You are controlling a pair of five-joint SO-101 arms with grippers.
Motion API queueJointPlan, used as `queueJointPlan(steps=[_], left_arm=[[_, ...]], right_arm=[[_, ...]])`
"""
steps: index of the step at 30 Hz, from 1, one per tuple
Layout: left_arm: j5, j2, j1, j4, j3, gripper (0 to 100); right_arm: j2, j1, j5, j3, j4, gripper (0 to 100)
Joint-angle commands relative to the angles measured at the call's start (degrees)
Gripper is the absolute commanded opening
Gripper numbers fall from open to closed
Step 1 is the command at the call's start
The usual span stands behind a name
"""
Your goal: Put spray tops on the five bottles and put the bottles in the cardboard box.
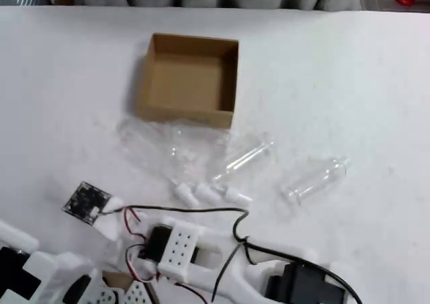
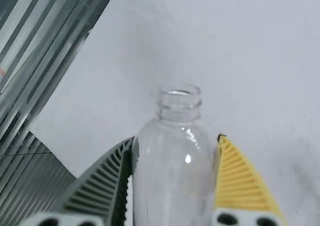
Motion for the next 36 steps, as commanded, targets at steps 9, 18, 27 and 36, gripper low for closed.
queueJointPlan(steps=[9, 18, 27, 36], left_arm=[[0.44, -0.92, 0.04, 0.00, -1.58, 3], [0.44, -0.92, 0.13, 0.26, -1.32, 3], [0.44, -0.92, 1.36, 1.05, -1.14, 3], [8.44, -7.96, 9.98, 7.74, 0.79, 3]], right_arm=[[14.20, 0.57, -0.44, -4.66, -11.56, 15.5], [14.37, 1.80, -0.44, -5.19, -10.77, 1.9], [8.92, 7.16, -0.70, -5.10, -3.74, 1.5], [-7.52, 17.45, 14.33, -5.01, 18.59, 1.5]])
